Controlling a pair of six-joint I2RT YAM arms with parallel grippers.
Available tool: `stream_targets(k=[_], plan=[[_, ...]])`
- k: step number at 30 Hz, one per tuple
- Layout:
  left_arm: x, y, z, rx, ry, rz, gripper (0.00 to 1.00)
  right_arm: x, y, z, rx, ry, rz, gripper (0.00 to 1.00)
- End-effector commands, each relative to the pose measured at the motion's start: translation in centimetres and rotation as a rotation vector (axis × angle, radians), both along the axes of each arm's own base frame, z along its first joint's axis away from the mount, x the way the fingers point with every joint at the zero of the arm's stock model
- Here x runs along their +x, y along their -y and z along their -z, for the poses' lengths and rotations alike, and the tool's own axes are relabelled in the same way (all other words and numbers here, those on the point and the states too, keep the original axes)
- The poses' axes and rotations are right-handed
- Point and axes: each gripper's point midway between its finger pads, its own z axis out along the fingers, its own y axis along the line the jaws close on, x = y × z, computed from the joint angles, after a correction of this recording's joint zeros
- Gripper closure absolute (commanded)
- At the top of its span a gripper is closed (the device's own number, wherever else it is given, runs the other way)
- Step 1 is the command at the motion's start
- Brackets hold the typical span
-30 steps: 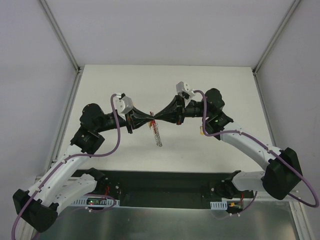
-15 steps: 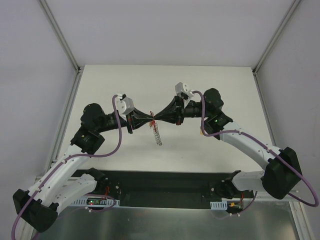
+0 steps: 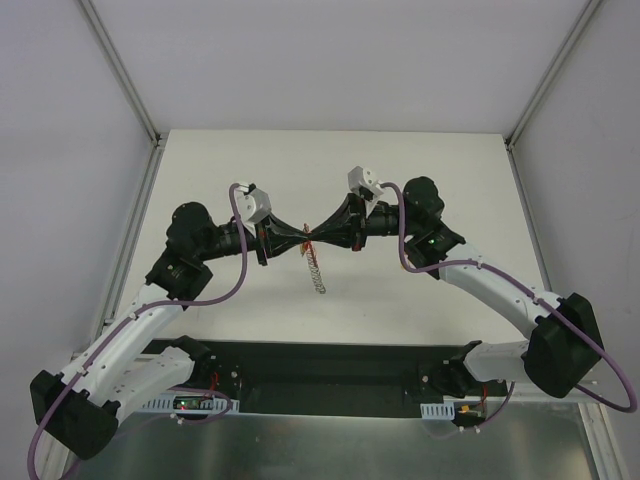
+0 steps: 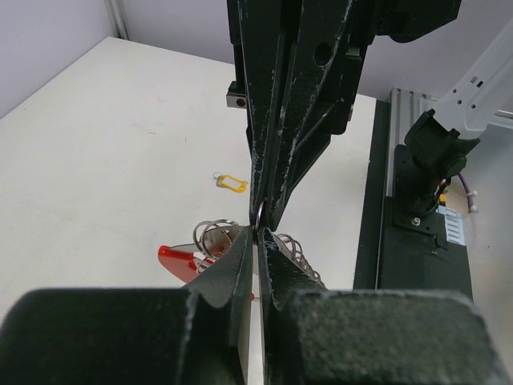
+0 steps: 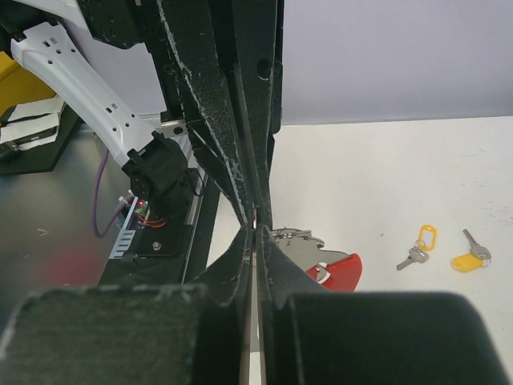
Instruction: Put the keys on the keyring
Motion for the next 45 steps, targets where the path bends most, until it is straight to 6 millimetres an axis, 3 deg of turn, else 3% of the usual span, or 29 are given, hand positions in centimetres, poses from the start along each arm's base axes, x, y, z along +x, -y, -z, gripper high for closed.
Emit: stream_targets(k=[1,2,6,10,14,18,19,21,27,28,30,32,34,35,37,40,41,43,45], plan=[[0.2,0.2,-1.4,-0.036,0.074,0.012,1.0,-1.6,-0.5,-2.9,0.059,0.085,-0.071,0.98],[0.1,0.1,-1.2,-0.033,0.078,0.015,1.0,-1.5,-0.5,-2.8,0.054,0.08,-0.062,0.96],[0.1,-0.1,-0.6,-0.001,0.124,0.014,1.0,-0.1,0.6,-2.8,0.05,0.064,0.042,0.65],[0.2,-0.5,0.1,0.043,0.169,0.0,1.0,1.8,2.4,-2.5,0.018,0.024,0.188,0.5],[0.3,-0.9,0.8,0.081,0.223,-0.008,1.0,3.6,5.5,-1.9,-0.04,-0.026,0.396,0.31],[0.2,-1.1,0.8,0.087,0.24,-0.011,1.0,5.2,8.8,-0.7,-0.093,-0.069,0.626,0.2],[0.1,-1.1,0.7,0.085,0.242,-0.008,1.0,5.4,9.6,0.3,-0.134,-0.1,0.672,0.17],[0.0,-1.1,0.7,0.084,0.242,-0.004,1.0,6.5,11.8,0.1,-0.14,-0.112,0.817,0.02],[0.1,-0.9,0.9,0.084,0.221,0.0,1.0,7.7,17.9,4.0,-0.33,-0.236,1.149,0.04],[0.1,-0.9,0.8,0.082,0.219,0.0,1.0,7.5,18.8,6.0,-0.412,-0.265,1.181,0.04],[0.1,-0.8,0.8,0.081,0.216,0.003,1.0,7.7,20.3,7.9,-0.48,-0.31,1.258,0.01],[0.1,-0.8,0.8,0.081,0.215,0.003,1.0,7.8,21.7,11.5,-0.576,-0.394,1.321,0.1],[0.1,-0.9,0.8,0.081,0.217,-0.002,1.0,8.1,22.3,13.3,-0.607,-0.442,1.347,0.14],[0.1,-0.9,0.8,0.082,0.219,-0.005,1.0,8.3,22.9,15.4,-0.655,-0.482,1.367,0.18],[0.2,-0.9,0.7,0.082,0.22,-0.01,1.0,9.2,23.0,16.8,-0.666,-0.505,1.372,0.24],[0.3,-1.0,0.7,0.084,0.217,-0.022,1.0,10.7,24.0,19.6,-0.689,-0.595,1.426,0.4],[0.4,-1.1,0.7,0.085,0.22,-0.023,1.0,11.0,24.1,21.3,-0.733,-0.629,1.429,0.44],[0.4,-1.2,0.6,0.088,0.225,-0.032,1.0,12.0,24.4,22.0,-0.718,-0.657,1.449,0.57],[0.4,-1.3,0.5,0.087,0.231,-0.037,1.0,12.5,24.5,23.5,-0.734,-0.687,1.462,0.6]])
